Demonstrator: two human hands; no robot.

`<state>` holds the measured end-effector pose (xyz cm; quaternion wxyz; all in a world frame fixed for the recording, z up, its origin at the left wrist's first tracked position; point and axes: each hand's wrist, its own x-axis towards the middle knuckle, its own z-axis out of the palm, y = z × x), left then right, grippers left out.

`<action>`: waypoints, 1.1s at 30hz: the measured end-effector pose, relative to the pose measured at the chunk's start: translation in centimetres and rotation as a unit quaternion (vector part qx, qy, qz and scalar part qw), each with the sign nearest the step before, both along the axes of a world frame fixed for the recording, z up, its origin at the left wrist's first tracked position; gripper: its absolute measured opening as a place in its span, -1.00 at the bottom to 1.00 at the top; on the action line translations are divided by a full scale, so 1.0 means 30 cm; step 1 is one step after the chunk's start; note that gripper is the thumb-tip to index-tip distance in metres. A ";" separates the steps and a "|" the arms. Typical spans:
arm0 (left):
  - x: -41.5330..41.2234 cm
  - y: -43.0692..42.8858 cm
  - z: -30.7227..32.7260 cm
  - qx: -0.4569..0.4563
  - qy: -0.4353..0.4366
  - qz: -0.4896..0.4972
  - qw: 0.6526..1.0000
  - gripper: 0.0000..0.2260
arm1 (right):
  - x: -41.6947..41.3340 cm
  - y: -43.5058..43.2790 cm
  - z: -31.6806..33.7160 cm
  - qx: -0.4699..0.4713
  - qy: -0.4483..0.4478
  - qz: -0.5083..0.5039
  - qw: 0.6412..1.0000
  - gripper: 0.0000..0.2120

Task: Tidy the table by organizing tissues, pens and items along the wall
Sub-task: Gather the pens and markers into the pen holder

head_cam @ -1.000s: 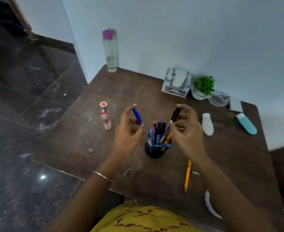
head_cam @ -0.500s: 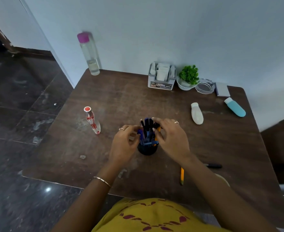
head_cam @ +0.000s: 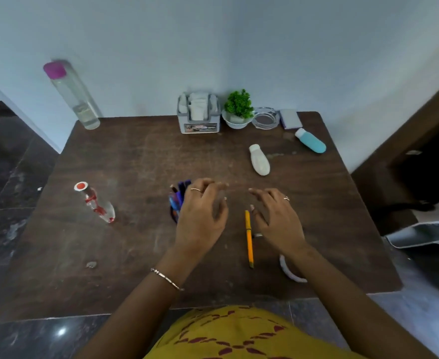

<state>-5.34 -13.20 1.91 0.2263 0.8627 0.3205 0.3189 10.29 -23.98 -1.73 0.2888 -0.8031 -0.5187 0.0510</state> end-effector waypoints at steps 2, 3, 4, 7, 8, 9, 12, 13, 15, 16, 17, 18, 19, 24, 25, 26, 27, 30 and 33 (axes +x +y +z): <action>0.059 -0.035 -0.024 -0.032 0.025 -0.025 0.999 -0.91 | 0.073 -0.090 -0.034 -0.040 -0.002 -0.048 0.998 -0.70; 0.086 -0.050 -0.041 -0.058 0.060 -0.032 0.996 -0.84 | 0.106 -0.132 -0.049 -0.066 -0.005 -0.068 0.995 -0.74; 0.109 -0.061 -0.066 -0.075 0.099 -0.043 0.991 -0.77 | 0.139 -0.168 -0.067 -0.095 -0.005 -0.081 0.992 -0.77; 0.145 -0.065 -0.135 -0.089 0.210 -0.062 0.972 -0.74 | 0.213 -0.219 -0.108 -0.180 0.003 -0.072 0.981 -0.79; 0.154 -0.054 -0.163 -0.094 0.249 -0.062 0.962 -0.75 | 0.233 -0.219 -0.119 -0.198 0.011 -0.060 0.978 -0.79; 0.162 -0.045 -0.188 -0.104 0.293 -0.061 0.949 -0.75 | 0.251 -0.213 -0.128 -0.210 0.021 -0.045 0.976 -0.81; 0.184 -0.033 -0.249 -0.123 0.384 -0.065 0.913 -0.65 | 0.287 -0.176 -0.135 -0.236 0.065 0.003 0.969 -0.83; 0.192 -0.038 -0.258 -0.126 0.389 -0.059 0.911 -0.64 | 0.300 -0.162 -0.130 -0.242 0.077 0.017 0.967 -0.83; 0.206 -0.048 -0.265 -0.125 0.386 -0.038 0.913 -0.63 | 0.324 -0.137 -0.115 -0.254 0.086 0.042 0.962 -0.84; 0.214 -0.053 -0.266 -0.127 0.385 -0.030 0.913 -0.64 | 0.335 -0.128 -0.109 -0.264 0.086 0.053 0.959 -0.84; 0.221 -0.058 -0.263 -0.135 0.386 -0.024 0.912 -0.66 | 0.344 -0.121 -0.105 -0.271 0.084 0.065 0.957 -0.84; 0.227 -0.063 -0.260 -0.145 0.386 -0.019 0.911 -0.68 | 0.351 -0.116 -0.109 -0.276 0.084 0.075 0.955 -0.84; 0.231 -0.065 -0.257 -0.156 0.384 -0.015 0.910 -0.69 | 0.355 -0.113 -0.114 -0.277 0.084 0.083 0.954 -0.85; 0.212 -0.078 -0.219 -0.218 0.329 0.026 0.918 -0.72 | 0.355 -0.110 -0.140 -0.289 0.087 0.085 0.949 -0.89; 0.206 -0.085 -0.204 -0.237 0.296 0.043 0.924 -0.73 | 0.359 -0.108 -0.131 -0.283 0.098 0.080 0.951 -0.91; 0.199 -0.091 -0.187 -0.254 0.259 0.060 0.930 -0.75 | 0.363 -0.105 -0.117 -0.270 0.113 0.073 0.953 -0.92; 0.191 -0.097 -0.167 -0.267 0.221 0.077 0.935 -0.77 | 0.368 -0.099 -0.095 -0.251 0.131 0.068 0.957 -0.93; 0.153 -0.097 -0.103 -0.294 0.129 0.124 0.939 -0.83 | 0.362 -0.063 -0.003 -0.152 0.205 0.053 0.965 -0.91; 0.086 -0.077 -0.045 -0.322 0.049 0.149 0.934 -0.86 | 0.315 -0.013 0.106 -0.039 0.257 0.042 0.965 -0.87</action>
